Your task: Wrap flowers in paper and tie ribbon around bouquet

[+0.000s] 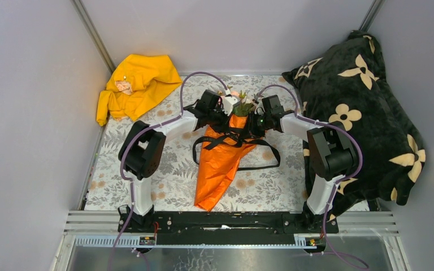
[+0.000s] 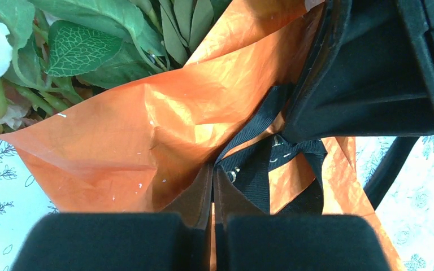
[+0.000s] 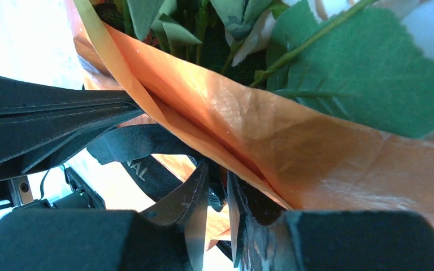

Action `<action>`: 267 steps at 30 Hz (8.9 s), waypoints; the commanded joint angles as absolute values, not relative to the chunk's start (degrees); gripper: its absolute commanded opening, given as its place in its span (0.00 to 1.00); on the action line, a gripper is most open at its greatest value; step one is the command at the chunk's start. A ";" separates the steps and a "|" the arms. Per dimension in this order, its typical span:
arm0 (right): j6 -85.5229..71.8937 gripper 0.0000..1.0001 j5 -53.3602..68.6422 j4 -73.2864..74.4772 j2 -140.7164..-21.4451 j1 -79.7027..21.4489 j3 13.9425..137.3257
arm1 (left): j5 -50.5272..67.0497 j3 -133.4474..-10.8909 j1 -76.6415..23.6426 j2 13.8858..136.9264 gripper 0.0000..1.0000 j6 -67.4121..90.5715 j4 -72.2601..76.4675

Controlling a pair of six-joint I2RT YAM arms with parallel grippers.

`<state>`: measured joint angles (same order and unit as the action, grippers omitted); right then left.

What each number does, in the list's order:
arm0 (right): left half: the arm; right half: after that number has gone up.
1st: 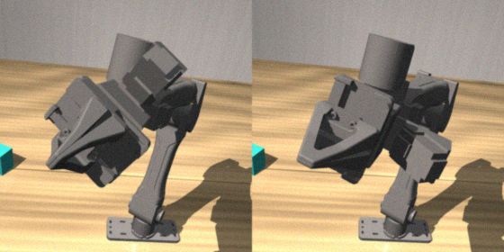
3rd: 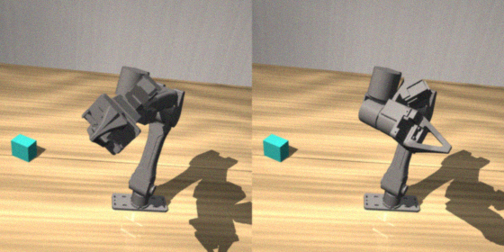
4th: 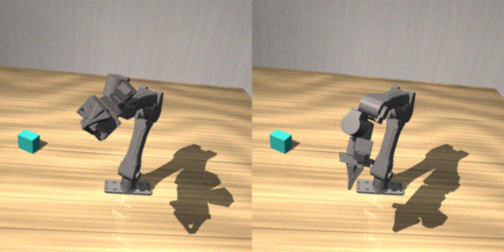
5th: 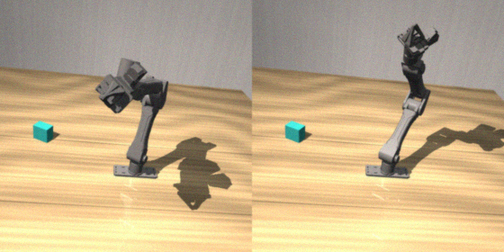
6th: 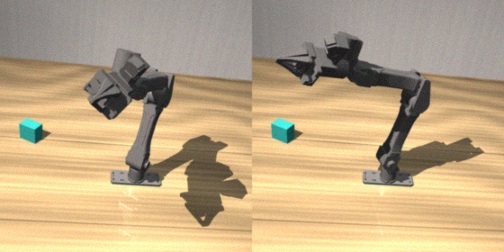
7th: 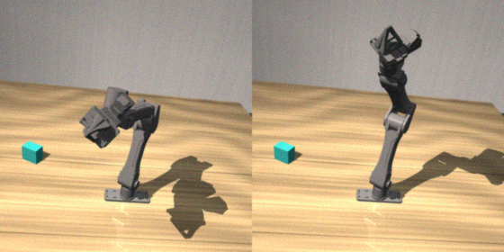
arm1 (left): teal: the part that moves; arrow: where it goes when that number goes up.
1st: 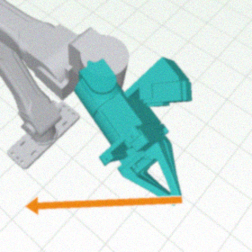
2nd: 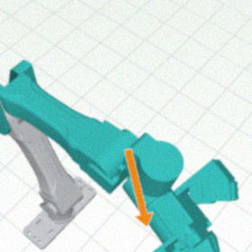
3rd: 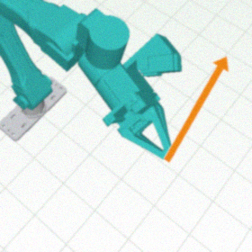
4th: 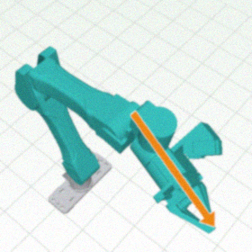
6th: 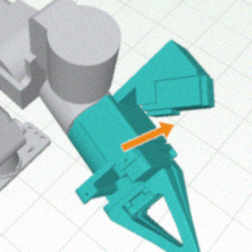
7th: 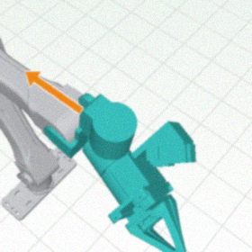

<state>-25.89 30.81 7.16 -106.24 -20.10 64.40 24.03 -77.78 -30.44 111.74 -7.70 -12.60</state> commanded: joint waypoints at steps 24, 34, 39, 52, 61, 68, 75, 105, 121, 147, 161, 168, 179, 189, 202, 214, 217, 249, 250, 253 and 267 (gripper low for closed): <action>-16.64 0.30 30.49 -1.84 -92.34 -26.10 59.68 | 21.62 -74.22 -30.32 111.95 0.00 -5.79 -9.23; -17.12 0.44 27.40 -2.57 -97.80 -29.14 61.51 | 22.03 -73.88 -30.32 112.00 0.00 -5.70 -9.11; -16.19 0.45 27.31 -2.19 -100.29 -29.91 62.51 | 22.16 -73.87 -30.32 111.98 0.00 -5.73 -9.20; -15.31 0.38 29.05 -4.88 -100.06 -30.32 58.73 | 22.32 -73.95 -29.98 112.34 0.00 -5.30 -9.05; -15.52 0.38 26.86 -7.70 -96.17 -30.41 53.83 | 24.10 -73.41 -29.03 112.68 0.00 -2.97 -9.12; -15.65 0.38 27.39 -7.81 -95.70 -30.41 52.50 | 25.03 -72.31 -28.44 112.08 0.00 -2.57 -8.87; -16.61 0.29 27.58 -8.89 -97.04 -31.01 53.53 | 25.56 -72.20 -28.35 111.95 0.00 -2.29 -9.06; -20.49 0.45 23.34 -15.22 -99.06 -32.20 54.08 | 27.95 -70.03 -27.05 110.35 0.00 -0.62 -8.60; -20.28 0.00 18.01 -13.42 -93.72 -32.15 51.52 | 26.26 -70.03 -26.51 107.89 0.00 -2.49 -9.61; -26.06 0.00 10.20 -10.15 -97.50 -22.23 53.69 | 24.75 -56.75 -16.30 88.82 0.00 -14.16 -21.05; -25.08 0.00 14.16 -8.97 -98.85 -22.19 53.86 | 21.36 -55.74 -1.54 86.84 0.00 -21.13 -31.08; -25.35 0.00 16.00 -8.16 -99.24 -22.39 54.92 | 22.44 -62.83 -2.27 86.62 0.46 -21.28 -31.42; -25.52 0.00 16.17 -6.57 -98.54 -22.74 56.20 | 33.22 -67.07 -26.89 90.80 0.78 -45.91 -35.63; -25.61 0.00 16.40 -6.15 -98.00 -22.89 56.01 | 20.52 -68.82 -34.83 100.38 0.70 -43.02 -19.84; -25.65 0.00 17.55 -6.24 -97.87 -22.94 56.07 | 15.27 -67.84 -35.63 103.73 0.38 -42.91 -11.53; -25.51 0.00 18.18 -5.97 -97.23 -23.19 55.81 | 12.78 -67.98 -37.51 104.50 0.17 -43.91 -9.21; -25.57 0.00 18.96 -5.94 -97.04 -23.23 55.88 | 11.93 -68.07 -37.61 105.08 0.00 -43.82 -9.38; -12.41 0.08 44.28 5.14 -98.63 -25.58 56.18 | 16.75 -75.68 -40.24 99.08 0.00 -31.75 -17.58; -12.50 0.11 43.99 5.37 -98.57 -25.58 56.50 | 16.67 -75.62 -39.99 99.86 0.00 -31.43 -16.97; -13.31 0.19 42.49 6.87 -99.35 -25.49 58.20 | 16.32 -75.71 -39.41 102.21 0.00 -29.97 -15.03; -18.67 0.34 27.99 17.84 -96.59 -21.79 62.00 | 16.10 -73.50 -35.28 109.99 0.00 -26.46 -8.87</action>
